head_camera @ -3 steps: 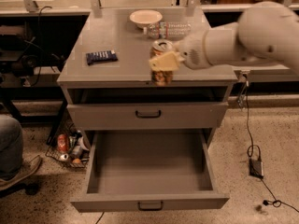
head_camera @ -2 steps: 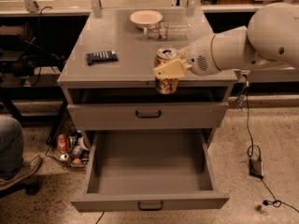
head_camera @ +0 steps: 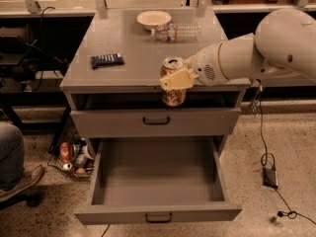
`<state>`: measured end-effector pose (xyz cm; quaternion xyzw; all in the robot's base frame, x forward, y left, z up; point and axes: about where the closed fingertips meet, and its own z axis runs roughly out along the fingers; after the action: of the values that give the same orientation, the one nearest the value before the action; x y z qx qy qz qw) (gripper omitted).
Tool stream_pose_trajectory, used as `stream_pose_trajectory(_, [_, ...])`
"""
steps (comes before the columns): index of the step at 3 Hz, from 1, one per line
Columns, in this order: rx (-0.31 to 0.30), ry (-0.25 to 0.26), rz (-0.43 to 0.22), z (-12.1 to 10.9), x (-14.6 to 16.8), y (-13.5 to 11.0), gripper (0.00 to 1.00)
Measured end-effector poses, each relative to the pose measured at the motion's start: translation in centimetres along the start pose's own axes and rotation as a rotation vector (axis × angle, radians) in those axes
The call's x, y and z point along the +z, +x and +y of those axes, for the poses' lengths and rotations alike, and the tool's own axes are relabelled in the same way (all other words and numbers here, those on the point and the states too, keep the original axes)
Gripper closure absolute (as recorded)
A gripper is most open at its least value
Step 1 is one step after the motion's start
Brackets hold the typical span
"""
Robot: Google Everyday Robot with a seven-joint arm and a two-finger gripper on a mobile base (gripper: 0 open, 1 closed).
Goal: Place orange can into middle drawer
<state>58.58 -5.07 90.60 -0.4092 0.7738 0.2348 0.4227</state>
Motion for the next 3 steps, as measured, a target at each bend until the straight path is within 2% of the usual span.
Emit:
stream_pose_trajectory(2, [0.052, -0.09, 0.201, 5.5, 5.1, 11.1, 1.0])
stream_pose_trajectory(3, [0.063, -0.151, 0.36, 9.0, 9.8, 18.8, 1.0])
